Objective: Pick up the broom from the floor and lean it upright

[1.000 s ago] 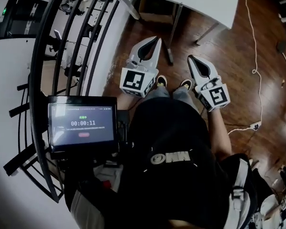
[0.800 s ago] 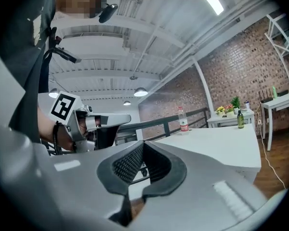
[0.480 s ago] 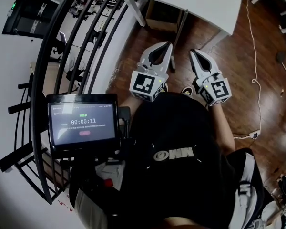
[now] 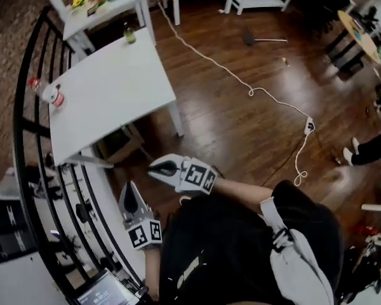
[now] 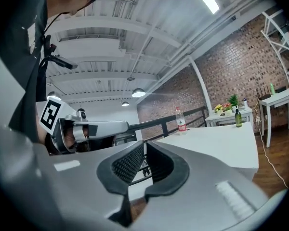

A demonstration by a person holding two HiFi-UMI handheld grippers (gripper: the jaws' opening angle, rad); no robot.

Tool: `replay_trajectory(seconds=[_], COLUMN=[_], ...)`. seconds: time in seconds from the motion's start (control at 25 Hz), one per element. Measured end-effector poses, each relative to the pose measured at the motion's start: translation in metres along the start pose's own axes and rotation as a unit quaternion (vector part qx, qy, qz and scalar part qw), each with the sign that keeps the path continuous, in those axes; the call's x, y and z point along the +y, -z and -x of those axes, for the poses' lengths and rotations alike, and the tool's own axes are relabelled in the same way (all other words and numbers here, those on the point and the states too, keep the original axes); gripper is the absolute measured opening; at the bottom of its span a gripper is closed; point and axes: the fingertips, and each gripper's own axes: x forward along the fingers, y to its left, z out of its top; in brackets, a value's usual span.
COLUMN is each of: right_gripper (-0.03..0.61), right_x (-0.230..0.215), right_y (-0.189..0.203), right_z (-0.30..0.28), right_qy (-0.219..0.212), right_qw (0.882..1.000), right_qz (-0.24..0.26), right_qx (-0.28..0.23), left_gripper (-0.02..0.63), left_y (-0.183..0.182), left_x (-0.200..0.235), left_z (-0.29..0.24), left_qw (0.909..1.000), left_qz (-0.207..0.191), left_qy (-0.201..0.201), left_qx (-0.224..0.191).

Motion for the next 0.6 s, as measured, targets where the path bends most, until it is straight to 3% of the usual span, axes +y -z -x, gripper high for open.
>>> replay_trajectory(seconds=[0.08, 0.2, 0.6], right_gripper=[0.008, 0.009, 0.008], right_x=[0.004, 0.000, -0.052], right_y=[-0.003, -0.009, -0.026], right_z=[0.026, 0.057, 0.062], right_qy=[-0.010, 0.007, 0.073], right_qw=[1.000, 1.000, 0.997], right_qz=[0.001, 0.011, 0.021], right_qx=[0.013, 0.013, -0.013], left_gripper=[0.018, 0.018, 0.018], left_y=[-0.004, -0.011, -0.021], left_x=[-0.030, -0.062, -0.076], left_z=[0.000, -0.009, -0.058], left_qw=[1.0000, 0.9996, 0.9964], left_qz=[0.002, 0.000, -0.016], left_qy=[0.003, 0.029, 0.082], left_qx=[0.004, 0.005, -0.014])
